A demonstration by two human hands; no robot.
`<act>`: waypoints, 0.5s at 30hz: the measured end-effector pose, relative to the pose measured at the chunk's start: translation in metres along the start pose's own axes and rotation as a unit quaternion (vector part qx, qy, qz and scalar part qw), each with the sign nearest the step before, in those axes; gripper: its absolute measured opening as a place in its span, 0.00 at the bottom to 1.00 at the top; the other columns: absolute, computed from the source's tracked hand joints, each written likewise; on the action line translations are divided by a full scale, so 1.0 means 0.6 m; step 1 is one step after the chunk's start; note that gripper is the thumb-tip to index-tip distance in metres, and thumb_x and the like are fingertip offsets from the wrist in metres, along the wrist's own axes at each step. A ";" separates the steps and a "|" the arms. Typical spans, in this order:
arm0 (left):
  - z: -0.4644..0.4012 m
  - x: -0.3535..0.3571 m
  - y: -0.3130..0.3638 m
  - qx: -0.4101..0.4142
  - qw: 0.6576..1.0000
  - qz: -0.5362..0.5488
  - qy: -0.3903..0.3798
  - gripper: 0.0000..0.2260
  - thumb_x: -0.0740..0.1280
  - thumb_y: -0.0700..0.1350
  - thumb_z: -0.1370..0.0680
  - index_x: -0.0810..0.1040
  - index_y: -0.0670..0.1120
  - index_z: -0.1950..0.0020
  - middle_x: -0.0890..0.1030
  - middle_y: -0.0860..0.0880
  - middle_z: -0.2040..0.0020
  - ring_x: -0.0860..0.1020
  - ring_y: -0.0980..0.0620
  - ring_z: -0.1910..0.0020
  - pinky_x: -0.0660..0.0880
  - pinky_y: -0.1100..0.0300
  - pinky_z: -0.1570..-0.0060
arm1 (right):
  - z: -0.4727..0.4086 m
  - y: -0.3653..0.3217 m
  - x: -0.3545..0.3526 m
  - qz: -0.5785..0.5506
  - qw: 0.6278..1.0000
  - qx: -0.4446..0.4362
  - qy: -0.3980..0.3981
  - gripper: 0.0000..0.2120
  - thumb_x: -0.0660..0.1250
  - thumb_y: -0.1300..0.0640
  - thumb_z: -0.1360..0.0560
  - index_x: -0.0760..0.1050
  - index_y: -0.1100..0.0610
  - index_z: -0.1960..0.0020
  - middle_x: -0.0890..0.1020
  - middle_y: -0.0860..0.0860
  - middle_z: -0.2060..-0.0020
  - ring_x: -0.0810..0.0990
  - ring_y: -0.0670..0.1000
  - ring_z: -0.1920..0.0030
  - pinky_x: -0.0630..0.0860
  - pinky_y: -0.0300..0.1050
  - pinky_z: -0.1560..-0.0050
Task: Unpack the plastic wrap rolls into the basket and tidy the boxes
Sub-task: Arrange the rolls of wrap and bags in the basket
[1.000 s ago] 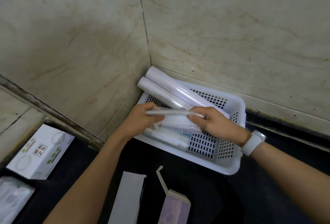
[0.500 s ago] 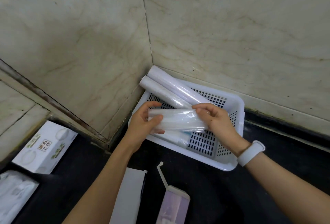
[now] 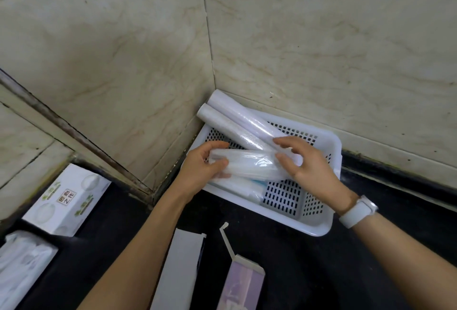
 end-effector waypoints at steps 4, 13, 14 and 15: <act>-0.003 -0.011 0.016 0.004 0.998 -0.050 -0.032 0.18 0.68 0.33 0.27 0.76 0.55 0.47 0.79 0.54 0.50 0.80 0.59 0.54 0.77 0.70 0.61 | -0.023 -0.004 0.031 0.102 0.975 0.003 -0.198 0.21 0.61 0.49 0.24 0.65 0.50 0.32 0.77 0.47 0.43 0.76 0.46 0.47 0.70 0.43 0.41; 0.023 -0.046 -0.036 0.132 0.832 -0.536 0.057 0.16 0.63 0.44 0.24 0.73 0.47 0.36 0.74 0.48 0.37 0.71 0.51 0.41 0.64 0.58 0.41 | -0.034 0.025 0.136 0.027 0.960 0.115 -0.254 0.06 0.59 0.60 0.23 0.67 0.57 0.46 0.77 0.54 0.57 0.75 0.52 0.61 0.75 0.49 0.55; 0.028 -0.044 -0.042 0.145 0.807 -0.571 0.026 0.14 0.62 0.47 0.23 0.75 0.48 0.38 0.76 0.49 0.38 0.71 0.51 0.40 0.62 0.56 0.40 | -0.034 0.029 0.145 0.071 0.959 0.099 -0.256 0.06 0.58 0.60 0.23 0.67 0.58 0.46 0.76 0.55 0.56 0.73 0.51 0.62 0.74 0.49 0.56; 0.031 -0.041 -0.048 0.146 0.782 -0.606 -0.011 0.13 0.60 0.49 0.22 0.77 0.49 0.41 0.77 0.50 0.40 0.72 0.51 0.40 0.59 0.56 0.41 | -0.033 0.035 0.153 0.111 0.957 0.080 -0.255 0.08 0.57 0.60 0.22 0.66 0.59 0.44 0.75 0.56 0.53 0.72 0.51 0.60 0.73 0.50 0.54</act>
Point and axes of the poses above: each hand's wrist, its own z-axis away from the middle knuckle, its own x-axis out of the palm, y = z × x, the point moved 2 cm from there along -z, towards the middle knuckle
